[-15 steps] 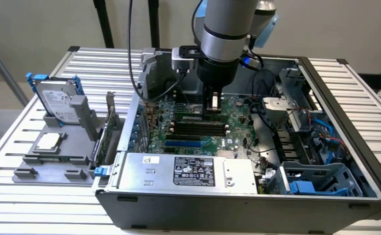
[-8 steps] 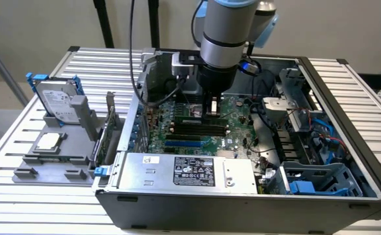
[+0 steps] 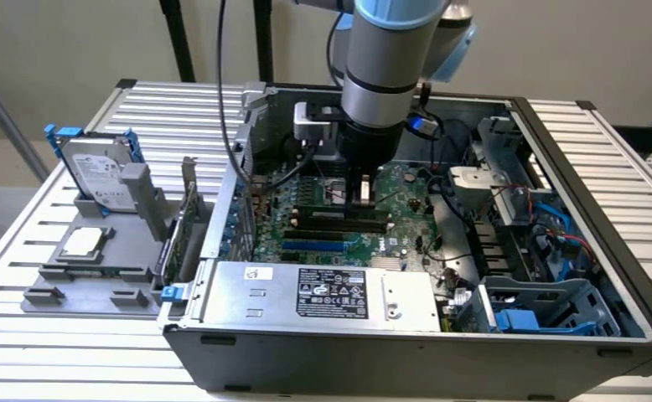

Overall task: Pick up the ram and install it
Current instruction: 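Insert the ram into the slot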

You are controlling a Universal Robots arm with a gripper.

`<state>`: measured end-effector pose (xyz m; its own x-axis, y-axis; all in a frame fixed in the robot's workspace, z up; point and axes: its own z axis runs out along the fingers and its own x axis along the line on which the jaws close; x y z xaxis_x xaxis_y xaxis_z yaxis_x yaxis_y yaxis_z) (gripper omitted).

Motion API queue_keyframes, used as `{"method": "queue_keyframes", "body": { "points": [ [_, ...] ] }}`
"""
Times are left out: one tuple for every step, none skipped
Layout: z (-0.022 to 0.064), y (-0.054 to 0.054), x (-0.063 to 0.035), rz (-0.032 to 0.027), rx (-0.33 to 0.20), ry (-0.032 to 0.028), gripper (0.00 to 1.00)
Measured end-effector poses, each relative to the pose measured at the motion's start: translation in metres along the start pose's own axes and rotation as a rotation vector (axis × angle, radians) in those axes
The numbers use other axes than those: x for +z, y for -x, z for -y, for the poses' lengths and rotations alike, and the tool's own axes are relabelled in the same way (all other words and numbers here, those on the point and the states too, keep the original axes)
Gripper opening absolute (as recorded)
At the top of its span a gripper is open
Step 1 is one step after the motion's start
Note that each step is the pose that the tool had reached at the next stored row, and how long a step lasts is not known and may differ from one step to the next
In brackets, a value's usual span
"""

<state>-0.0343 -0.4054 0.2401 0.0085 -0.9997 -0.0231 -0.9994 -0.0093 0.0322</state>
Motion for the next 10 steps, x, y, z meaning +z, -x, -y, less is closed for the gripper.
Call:
{"method": "queue_keyframes", "body": {
  "points": [
    [0.0, 0.0, 0.0015, 0.0, 0.0, -0.0014, 0.13],
    [0.0001, 0.0, 0.0027, -0.0001, 0.0, -0.003, 0.13],
    [0.0001, -0.0001, 0.0033, -0.0002, 0.0, -0.0042, 0.13],
    [0.0001, -0.0001, 0.0034, -0.0004, 0.0, -0.0049, 0.13],
    [0.0001, -0.0001, 0.0034, -0.0005, 0.0, -0.005, 0.13],
    [0.0001, -0.0001, 0.0035, -0.0006, 0.0, -0.0051, 0.13],
    [0.0001, 0.0, 0.0036, -0.0003, 0.0, -0.0053, 0.13],
    [0.0001, 0.0002, 0.0038, 0.0001, 0.0, -0.0054, 0.13],
    [0.0, 0.0004, 0.004, 0.0002, 0.0, -0.0055, 0.13],
    [0.0, 0.0005, 0.0041, 0.0, 0.0, -0.0054, 0.13]
  ]
}}
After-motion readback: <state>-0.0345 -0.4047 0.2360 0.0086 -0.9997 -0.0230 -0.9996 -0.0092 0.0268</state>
